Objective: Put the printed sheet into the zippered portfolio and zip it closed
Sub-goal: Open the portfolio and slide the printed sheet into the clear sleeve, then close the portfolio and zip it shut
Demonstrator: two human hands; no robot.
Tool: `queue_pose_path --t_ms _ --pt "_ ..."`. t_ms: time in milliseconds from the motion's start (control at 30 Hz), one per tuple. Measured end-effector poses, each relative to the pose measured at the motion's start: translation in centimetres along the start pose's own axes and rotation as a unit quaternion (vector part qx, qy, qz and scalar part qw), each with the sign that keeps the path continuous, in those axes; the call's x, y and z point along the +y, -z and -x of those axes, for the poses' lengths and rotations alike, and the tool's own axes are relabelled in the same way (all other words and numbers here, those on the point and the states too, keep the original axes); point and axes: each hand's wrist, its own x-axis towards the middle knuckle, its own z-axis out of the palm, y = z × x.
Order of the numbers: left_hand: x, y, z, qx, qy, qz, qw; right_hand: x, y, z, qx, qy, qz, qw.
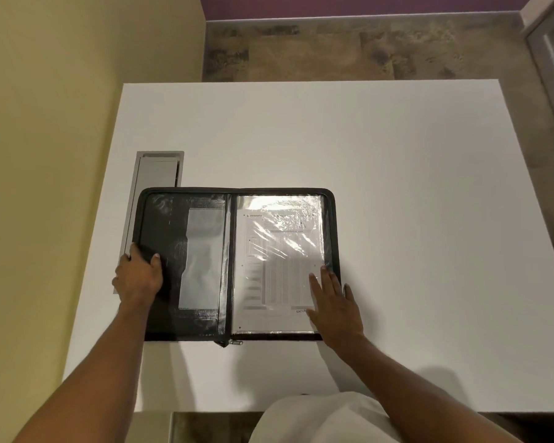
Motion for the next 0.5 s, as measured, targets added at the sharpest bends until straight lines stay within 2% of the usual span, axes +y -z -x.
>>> queue_pose_path --t_ms 167,367,500 --pt "-0.6 0.8 0.1 -0.003 0.004 0.021 1.000 0.0 -0.2 0.0 0.000 -0.004 0.000 1.000" --pt "-0.6 3.8 0.4 0.076 0.024 0.074 0.994 -0.1 -0.4 -0.2 -0.009 -0.011 -0.007 1.000" --pt "-0.5 6.6 1.9 0.118 -0.012 0.157 0.980 -0.2 -0.5 -0.2 -0.006 -0.011 0.001 1.000"
